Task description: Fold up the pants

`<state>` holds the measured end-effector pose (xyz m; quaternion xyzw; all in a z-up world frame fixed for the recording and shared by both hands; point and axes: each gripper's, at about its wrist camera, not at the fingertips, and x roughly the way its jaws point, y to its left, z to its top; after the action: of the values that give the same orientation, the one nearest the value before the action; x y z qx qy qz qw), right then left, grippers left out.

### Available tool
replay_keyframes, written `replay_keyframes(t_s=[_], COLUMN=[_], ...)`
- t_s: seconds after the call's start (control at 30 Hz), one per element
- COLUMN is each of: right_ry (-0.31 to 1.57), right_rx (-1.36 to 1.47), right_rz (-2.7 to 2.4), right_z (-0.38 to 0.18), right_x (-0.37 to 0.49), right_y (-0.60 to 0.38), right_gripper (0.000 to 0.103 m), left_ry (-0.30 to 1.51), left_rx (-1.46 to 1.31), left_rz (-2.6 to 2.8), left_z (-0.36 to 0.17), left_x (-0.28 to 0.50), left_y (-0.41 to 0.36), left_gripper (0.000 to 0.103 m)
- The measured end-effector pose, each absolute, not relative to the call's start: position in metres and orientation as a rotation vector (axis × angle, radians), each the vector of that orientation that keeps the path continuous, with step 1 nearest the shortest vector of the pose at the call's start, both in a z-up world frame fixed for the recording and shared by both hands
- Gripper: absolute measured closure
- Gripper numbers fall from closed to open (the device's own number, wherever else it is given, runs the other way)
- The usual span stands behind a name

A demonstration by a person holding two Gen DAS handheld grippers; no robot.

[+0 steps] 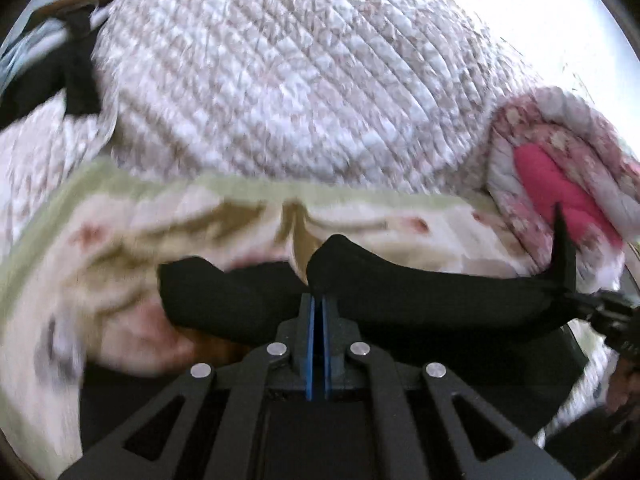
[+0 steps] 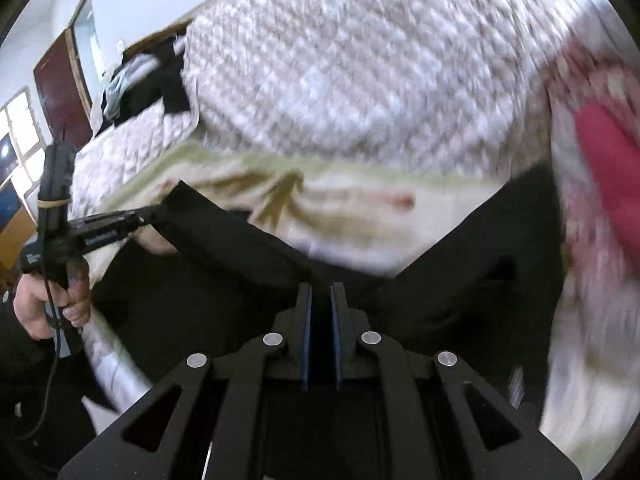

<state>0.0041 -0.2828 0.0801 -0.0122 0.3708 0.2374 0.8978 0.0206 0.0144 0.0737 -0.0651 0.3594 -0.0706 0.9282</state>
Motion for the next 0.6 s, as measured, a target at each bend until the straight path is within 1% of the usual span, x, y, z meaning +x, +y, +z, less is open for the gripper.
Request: replay_keyframes(t_s=[0.13,0.2,0.33,0.4,0.47,0.5,0.53,0.57,0.6], right_ry=[0.942,0.994,0.959,0.935,0.898,0.873,0.847,0.823,0.809], right_rx=[0.048,0.079,0.132,0.156,0.183,0.197,0.208,0.220,0.230], right_rz=[0.439,0.423,0.421,0.421,0.423,0.413,0.395,0.373,0.362], right_z=[0.022,0.005,0.011,0.015,0.020,0.024,0.026,0.029,0.029], right_x=[-0.022,-0.026,-0.036,-0.042,-0.051,-0.057,-0.062,-0.064,-0.063], right_y=[-0.285,-0.288,-0.294,-0.297,-0.301,-0.304,-0.308,-0.313,-0.316], right_gripper=[0.095,0.092,0.085,0.079,0.078,0.078,0.076,0.071,0.064], left_ry=[0.850,0.913,0.937,0.936,0.911,0.897,0.879,0.865,0.851], left_rx=[-0.151,-0.133,-0.134,-0.164,-0.155,-0.151,-0.150,-0.152,-0.153], left_rz=[-0.143,-0.131,-0.130,-0.127,-0.122,-0.117,-0.117,-0.120,-0.117], left_z=[0.031,0.012,0.008,0.012,0.020,0.024,0.030,0.035,0.039], left_x=[-0.020,-0.032,-0.046,-0.049,-0.052,-0.051,-0.048,-0.044,-0.039], left_y=[0.012,0.010,0.013,0.017,0.019,0.019,0.019,0.019,0.019], left_gripper=[0.098,0.098,0.098,0.098,0.097,0.093,0.085,0.078,0.064])
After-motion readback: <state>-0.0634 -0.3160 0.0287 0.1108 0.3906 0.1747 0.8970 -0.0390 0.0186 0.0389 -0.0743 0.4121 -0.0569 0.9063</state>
